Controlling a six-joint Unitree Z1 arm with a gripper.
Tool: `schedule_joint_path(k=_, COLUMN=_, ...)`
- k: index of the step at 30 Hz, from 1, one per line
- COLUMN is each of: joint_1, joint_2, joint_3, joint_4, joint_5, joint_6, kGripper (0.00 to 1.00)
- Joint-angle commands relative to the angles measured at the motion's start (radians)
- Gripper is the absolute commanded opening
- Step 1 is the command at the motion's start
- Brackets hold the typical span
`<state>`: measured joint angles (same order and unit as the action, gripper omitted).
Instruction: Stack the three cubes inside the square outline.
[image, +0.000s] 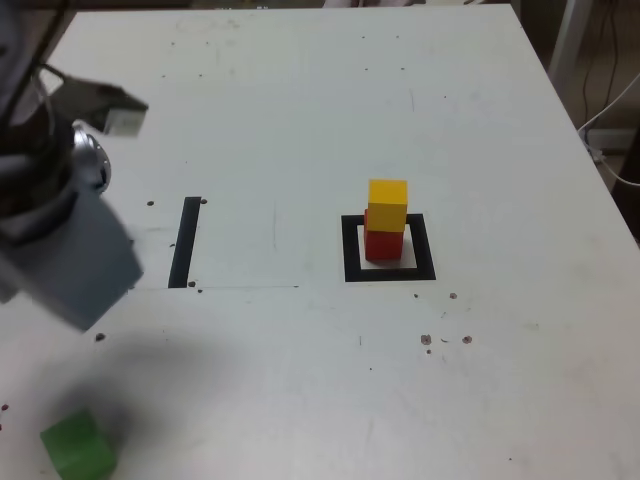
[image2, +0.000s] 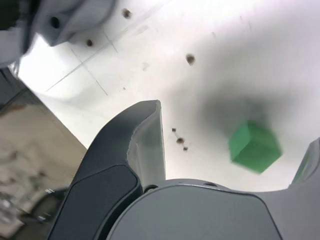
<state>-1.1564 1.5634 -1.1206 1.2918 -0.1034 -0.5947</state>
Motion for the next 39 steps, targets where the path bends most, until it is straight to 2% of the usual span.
schedule_joint_path(k=1, joint_1=-0.04, joint_2=0.013, joint_3=-0.005, joint_4=-0.022, joint_5=-0.006, joint_6=0.017, kGripper=0.99)
schedule_joint_path(k=6, joint_1=-0.122, joint_2=0.049, joint_3=-0.019, joint_4=-0.081, joint_5=-0.011, joint_6=0.06, kGripper=0.99)
schedule_joint_path(k=12, joint_1=-0.17, joint_2=0.101, joint_3=-0.035, joint_4=-0.137, joint_5=-0.003, joint_6=0.099, kGripper=0.99)
schedule_joint_path(k=16, joint_1=-0.175, joint_2=0.136, joint_3=-0.04, joint_4=-0.158, joint_5=0.007, joint_6=0.128, kGripper=0.99)
schedule_joint_path(k=25, joint_1=-0.174, joint_2=0.171, joint_3=-0.021, joint_4=-0.209, joint_5=0.062, joint_6=0.152, kGripper=0.99)
schedule_joint_path(k=39, joint_1=-0.165, joint_2=0.225, joint_3=0.031, joint_4=-0.356, joint_5=0.076, joint_6=0.156, kGripper=0.99)
